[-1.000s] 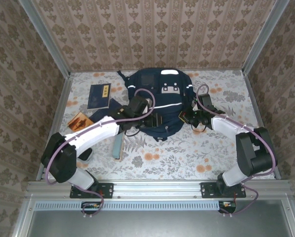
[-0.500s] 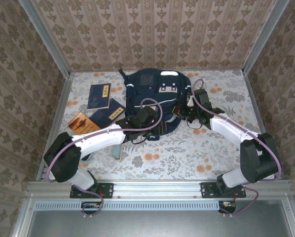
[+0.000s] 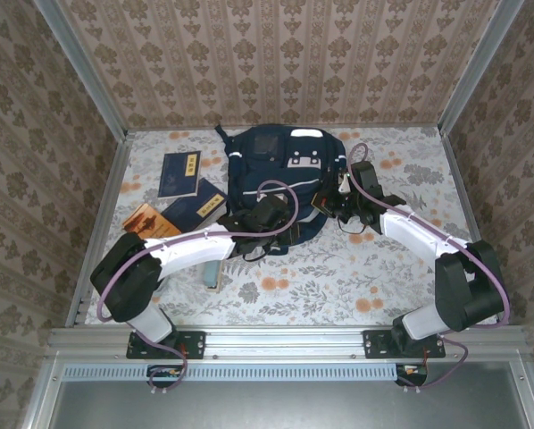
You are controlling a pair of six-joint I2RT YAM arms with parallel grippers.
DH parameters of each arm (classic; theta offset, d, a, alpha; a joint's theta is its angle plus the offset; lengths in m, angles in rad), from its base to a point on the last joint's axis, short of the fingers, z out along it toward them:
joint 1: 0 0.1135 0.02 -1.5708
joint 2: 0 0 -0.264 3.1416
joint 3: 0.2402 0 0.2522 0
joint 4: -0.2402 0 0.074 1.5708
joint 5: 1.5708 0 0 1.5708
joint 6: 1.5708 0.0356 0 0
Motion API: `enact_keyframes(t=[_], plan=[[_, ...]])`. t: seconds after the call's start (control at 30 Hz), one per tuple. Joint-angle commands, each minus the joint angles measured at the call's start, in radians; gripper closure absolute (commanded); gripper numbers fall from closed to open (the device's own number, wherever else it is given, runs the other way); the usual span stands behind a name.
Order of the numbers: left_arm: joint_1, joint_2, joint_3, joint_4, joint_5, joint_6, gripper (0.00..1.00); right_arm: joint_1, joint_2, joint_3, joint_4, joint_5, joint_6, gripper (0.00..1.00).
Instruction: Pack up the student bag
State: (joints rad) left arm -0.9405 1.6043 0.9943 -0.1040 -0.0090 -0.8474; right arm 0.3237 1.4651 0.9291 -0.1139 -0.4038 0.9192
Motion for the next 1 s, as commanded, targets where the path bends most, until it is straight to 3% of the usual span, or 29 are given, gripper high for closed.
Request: enact_keyframes(t=[0.0,0.33,0.67,0.83,0.87,0.97], plan=[[0.009,0.001,-0.011,0.043,-0.015,-0.012,0.76,0.009,-0.049,0.039,0.009,-0.027,-0.022,1.0],[0.017,-0.063,-0.072,0.035,-0.067,0.013,1.0,-0.004,-0.058,0.022,-0.085,0.092,-0.037,1.0],[0.101,-0.154,-0.132,-0.028,-0.107,0.11,1.0,-0.108,-0.114,-0.061,-0.158,0.217,-0.063,1.0],[0.104,-0.125,-0.125,0.058,0.011,0.185,1.0,-0.154,-0.111,-0.055,-0.17,0.185,-0.116,1.0],[0.096,-0.11,-0.114,0.068,0.03,0.195,1.0,-0.152,-0.107,-0.053,-0.162,0.151,-0.115,0.99],[0.067,-0.061,-0.072,0.088,0.073,0.224,1.0,-0.139,-0.116,-0.072,-0.138,0.08,-0.075,0.66]])
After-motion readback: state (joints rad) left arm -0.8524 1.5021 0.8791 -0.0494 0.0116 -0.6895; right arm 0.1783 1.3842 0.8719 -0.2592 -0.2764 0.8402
